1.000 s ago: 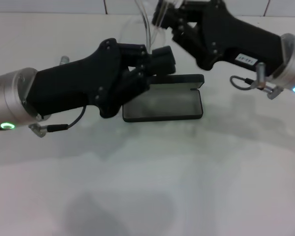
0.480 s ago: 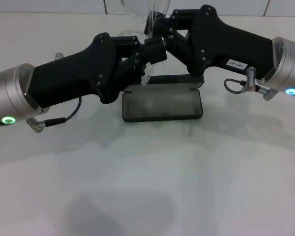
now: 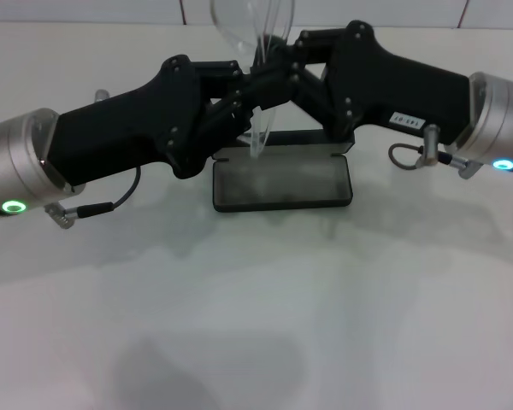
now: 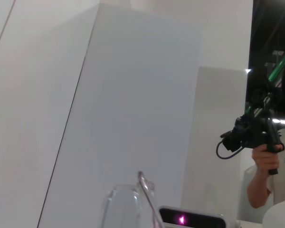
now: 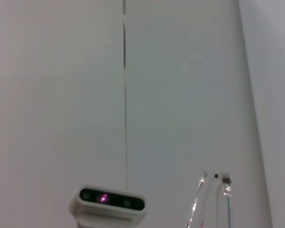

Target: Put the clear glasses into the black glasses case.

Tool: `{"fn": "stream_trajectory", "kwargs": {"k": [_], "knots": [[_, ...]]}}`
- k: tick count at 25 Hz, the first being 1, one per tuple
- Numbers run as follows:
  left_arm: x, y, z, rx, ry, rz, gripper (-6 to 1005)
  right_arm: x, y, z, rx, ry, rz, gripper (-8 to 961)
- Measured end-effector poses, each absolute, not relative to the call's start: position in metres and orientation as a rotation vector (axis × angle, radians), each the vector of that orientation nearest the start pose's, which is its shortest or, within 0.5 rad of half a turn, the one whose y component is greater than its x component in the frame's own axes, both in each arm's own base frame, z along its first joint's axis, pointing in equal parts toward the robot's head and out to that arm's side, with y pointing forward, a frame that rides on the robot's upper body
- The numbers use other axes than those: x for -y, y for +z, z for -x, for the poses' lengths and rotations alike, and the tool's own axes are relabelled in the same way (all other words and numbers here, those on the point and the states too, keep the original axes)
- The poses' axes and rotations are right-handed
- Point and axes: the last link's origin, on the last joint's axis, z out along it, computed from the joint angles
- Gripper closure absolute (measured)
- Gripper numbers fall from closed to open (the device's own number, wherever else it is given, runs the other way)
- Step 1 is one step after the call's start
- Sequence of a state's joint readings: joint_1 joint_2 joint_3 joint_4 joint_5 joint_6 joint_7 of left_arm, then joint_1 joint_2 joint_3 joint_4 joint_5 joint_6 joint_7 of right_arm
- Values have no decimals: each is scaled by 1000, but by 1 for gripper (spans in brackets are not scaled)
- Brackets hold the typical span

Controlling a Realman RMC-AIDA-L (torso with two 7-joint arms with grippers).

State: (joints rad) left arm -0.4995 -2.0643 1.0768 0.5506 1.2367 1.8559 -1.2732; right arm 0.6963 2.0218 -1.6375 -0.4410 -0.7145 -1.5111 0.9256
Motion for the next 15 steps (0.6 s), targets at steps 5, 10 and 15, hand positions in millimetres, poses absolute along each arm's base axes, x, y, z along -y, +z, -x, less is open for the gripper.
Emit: {"fn": "stream_trajectory", "kwargs": {"k": [5,10,15], "knots": [[-300,14,186,312,-1604,2639,908,-341,-38,-122,58,1427,2647,899],[-297,20,190,311,-1614,2630,908,-338,-38,-126,58,1404,2643,899],[-289,35,197,265,-1662,2613,908,-338,-36,-131,46,1371,2628,899]]}}
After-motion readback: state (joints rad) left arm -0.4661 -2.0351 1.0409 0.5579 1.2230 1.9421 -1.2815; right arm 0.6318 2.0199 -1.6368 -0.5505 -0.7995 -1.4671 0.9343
